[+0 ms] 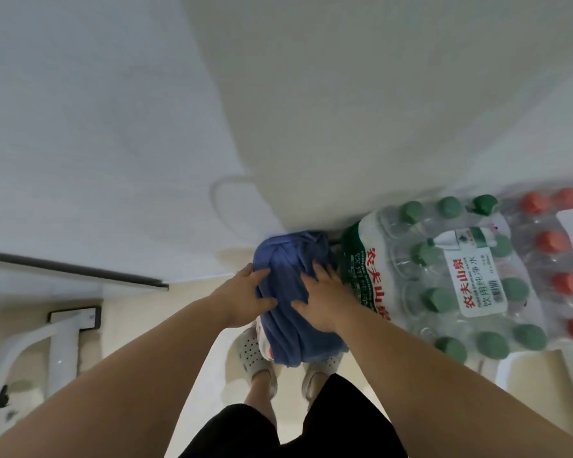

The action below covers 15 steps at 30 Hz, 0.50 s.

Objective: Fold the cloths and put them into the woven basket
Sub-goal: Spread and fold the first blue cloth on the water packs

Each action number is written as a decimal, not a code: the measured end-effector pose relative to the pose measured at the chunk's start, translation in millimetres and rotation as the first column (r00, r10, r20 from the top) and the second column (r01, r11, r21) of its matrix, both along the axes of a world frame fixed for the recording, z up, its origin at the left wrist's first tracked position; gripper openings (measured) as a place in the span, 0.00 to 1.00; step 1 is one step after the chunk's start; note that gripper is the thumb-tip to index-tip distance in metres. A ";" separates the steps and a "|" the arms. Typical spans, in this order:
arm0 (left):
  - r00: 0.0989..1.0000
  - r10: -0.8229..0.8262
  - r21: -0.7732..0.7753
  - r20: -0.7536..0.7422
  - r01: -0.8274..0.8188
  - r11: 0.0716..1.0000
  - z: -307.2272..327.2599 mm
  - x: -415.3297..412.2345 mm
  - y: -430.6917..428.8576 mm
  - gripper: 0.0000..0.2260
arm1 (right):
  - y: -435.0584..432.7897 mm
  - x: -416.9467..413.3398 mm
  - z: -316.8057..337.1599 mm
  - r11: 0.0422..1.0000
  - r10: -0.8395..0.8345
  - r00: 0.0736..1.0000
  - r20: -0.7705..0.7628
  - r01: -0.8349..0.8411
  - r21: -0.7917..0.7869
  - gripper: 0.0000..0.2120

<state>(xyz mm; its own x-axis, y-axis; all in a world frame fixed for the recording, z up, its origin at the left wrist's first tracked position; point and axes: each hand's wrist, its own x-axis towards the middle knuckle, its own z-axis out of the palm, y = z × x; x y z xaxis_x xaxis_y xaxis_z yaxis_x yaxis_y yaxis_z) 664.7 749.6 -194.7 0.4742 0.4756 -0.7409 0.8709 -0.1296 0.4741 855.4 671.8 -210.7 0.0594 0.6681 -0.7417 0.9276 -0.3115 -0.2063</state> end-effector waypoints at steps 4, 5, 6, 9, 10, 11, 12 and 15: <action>1.000 -0.018 -0.017 0.015 0.018 1.000 -2.3 5.7 -10.9 0.35 | -6.0 -3.6 8.6 0.996 -0.050 0.999 0.016 0.049 0.073 0.37; 1.000 -0.008 -0.017 0.020 0.008 1.000 -0.4 6.1 -13.5 0.34 | -7.4 -3.6 12.5 0.993 -0.056 0.998 0.008 0.055 0.101 0.36; 0.999 0.015 -0.011 0.030 -0.015 1.000 1.7 6.8 -15.6 0.33 | -8.9 -3.4 16.7 0.990 -0.063 0.998 -0.003 0.063 0.130 0.36; 0.992 0.106 -0.008 0.065 -0.105 0.994 13.5 7.5 -22.2 0.29 | -14.4 -3.1 34.4 0.971 -0.109 0.993 -0.042 0.116 0.209 0.35; 0.985 0.147 -0.020 0.093 -0.146 0.989 18.6 6.8 -24.5 0.28 | -16.7 -3.2 42.0 0.962 -0.127 0.990 -0.063 0.139 0.233 0.34; 0.971 0.200 -0.043 0.127 -0.196 0.980 23.9 5.8 -27.1 0.28 | -19.3 -3.4 50.8 0.953 -0.140 0.986 -0.087 0.158 0.259 0.33; 0.950 0.262 -0.071 0.168 -0.254 0.965 29.7 4.7 -30.4 0.26 | -22.2 -3.5 58.2 0.943 -0.152 0.982 -0.108 0.177 0.283 0.31; 0.896 0.346 -0.079 0.280 -0.337 0.938 47.2 -1.6 -42.2 0.17 | -31.7 -2.9 87.0 0.911 -0.171 0.977 -0.131 0.207 0.355 0.27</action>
